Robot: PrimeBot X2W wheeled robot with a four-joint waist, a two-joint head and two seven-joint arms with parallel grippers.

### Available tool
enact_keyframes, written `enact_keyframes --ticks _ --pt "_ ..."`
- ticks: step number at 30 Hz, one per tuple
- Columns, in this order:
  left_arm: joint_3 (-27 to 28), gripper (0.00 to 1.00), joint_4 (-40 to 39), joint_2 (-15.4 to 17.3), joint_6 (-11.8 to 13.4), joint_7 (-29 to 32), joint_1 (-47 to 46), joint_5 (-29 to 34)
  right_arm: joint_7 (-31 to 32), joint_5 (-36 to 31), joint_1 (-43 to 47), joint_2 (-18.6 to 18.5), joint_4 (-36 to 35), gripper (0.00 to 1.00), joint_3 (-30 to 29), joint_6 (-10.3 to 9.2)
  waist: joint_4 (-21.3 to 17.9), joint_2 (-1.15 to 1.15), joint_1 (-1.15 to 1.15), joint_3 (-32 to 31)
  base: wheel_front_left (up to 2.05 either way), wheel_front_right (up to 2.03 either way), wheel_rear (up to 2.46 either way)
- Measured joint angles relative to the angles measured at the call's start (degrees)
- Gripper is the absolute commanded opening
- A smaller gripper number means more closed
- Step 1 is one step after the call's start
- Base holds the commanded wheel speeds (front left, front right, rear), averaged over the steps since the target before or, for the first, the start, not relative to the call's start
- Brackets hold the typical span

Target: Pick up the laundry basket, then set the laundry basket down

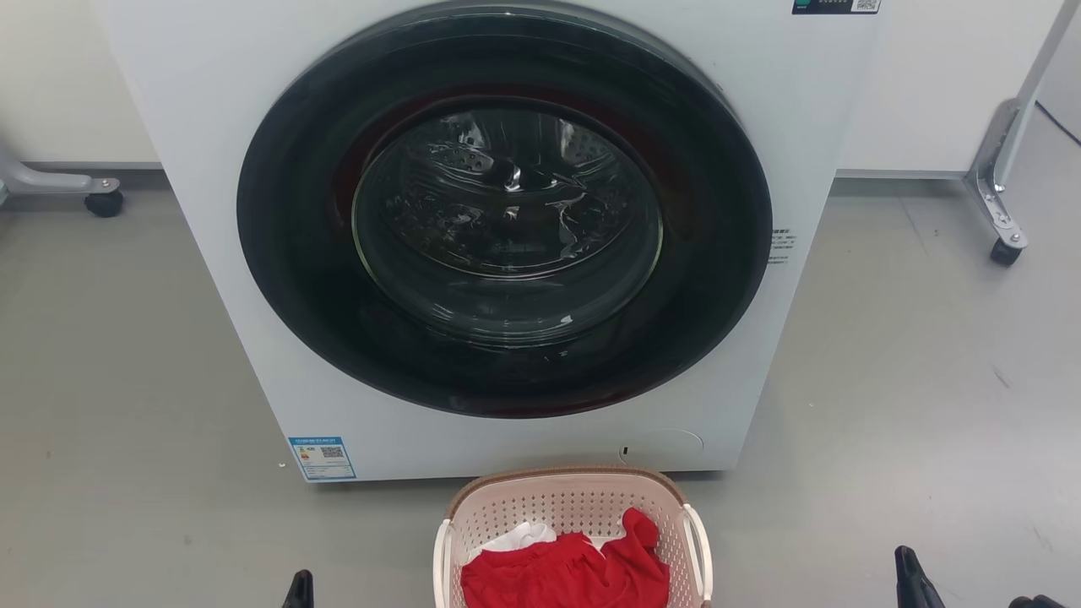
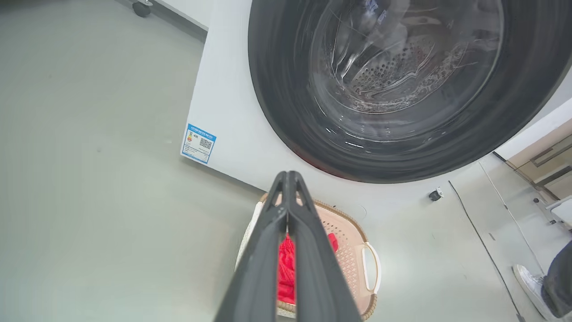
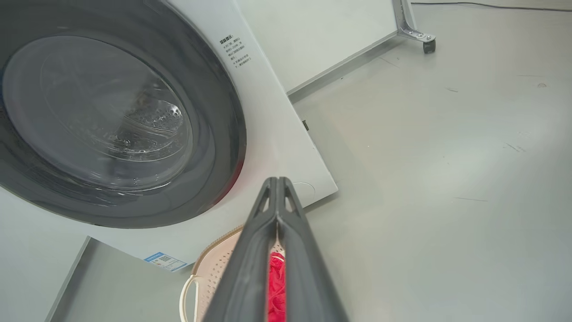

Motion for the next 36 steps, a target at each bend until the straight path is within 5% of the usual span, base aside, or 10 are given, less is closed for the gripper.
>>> enact_keyframes --ticks 36 --pt "7.64 0.00 0.02 -1.55 -5.54 7.75 -3.28 -28.07 7.60 29.39 -3.55 2.75 0.89 0.00 -8.04 5.43 0.42 0.00 0.00 0.52 0.00 0.00 0.00"
